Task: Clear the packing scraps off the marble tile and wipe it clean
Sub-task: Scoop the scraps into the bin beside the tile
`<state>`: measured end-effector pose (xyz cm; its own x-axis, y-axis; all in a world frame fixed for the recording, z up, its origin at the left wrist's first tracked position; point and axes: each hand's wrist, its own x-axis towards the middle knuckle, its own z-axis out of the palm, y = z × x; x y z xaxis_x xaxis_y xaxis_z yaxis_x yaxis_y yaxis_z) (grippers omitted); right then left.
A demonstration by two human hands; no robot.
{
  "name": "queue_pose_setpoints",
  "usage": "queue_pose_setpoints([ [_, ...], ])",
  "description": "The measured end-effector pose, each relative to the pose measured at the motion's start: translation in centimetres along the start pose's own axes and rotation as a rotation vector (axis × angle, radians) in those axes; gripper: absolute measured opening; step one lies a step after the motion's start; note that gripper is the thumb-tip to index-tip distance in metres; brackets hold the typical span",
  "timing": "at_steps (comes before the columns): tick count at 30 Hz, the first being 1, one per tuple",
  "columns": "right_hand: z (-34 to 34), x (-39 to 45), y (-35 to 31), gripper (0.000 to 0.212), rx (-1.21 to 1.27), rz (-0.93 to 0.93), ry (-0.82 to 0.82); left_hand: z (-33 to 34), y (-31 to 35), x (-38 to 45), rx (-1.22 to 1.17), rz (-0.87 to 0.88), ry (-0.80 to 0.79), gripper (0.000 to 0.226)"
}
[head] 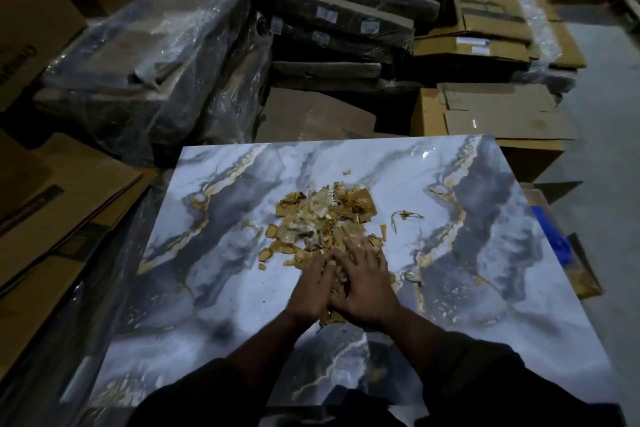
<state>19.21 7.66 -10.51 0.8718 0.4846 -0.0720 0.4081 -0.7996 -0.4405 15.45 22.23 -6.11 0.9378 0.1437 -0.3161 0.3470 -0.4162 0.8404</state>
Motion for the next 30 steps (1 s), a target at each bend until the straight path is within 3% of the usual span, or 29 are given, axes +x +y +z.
queue_pose_setpoints([
  [3,0.7,-0.9,0.7,0.089,-0.089,-0.040,0.044,-0.1,0.2,0.4,-0.043,-0.015,-0.028,0.032],
  [7,1.5,-1.8,1.4,0.061,-0.098,-0.085,0.194,-0.1,-0.7,0.6,-0.022,-0.040,-0.005,0.023],
  [12,0.8,-1.0,1.3,0.045,-0.052,-0.036,0.179,-0.5,-0.9,0.8,0.039,-0.071,0.238,0.014],
  [17,-1.1,-0.2,1.7,0.041,0.175,-0.012,0.197,-1.3,1.0,1.6,-0.015,0.074,0.418,0.009],
  [21,-2.8,0.3,0.2,0.040,0.317,0.025,0.290,-1.0,3.3,2.9,0.036,0.209,0.297,0.026],
  [24,-4.5,1.1,-1.5,0.040,0.475,0.040,0.358,0.0,4.5,3.3,-0.056,0.247,0.165,0.033],
  [30,-6.0,2.9,-4.0,0.026,0.680,0.181,0.441,1.2,6.5,3.4,-0.650,-0.120,0.108,0.038],
])
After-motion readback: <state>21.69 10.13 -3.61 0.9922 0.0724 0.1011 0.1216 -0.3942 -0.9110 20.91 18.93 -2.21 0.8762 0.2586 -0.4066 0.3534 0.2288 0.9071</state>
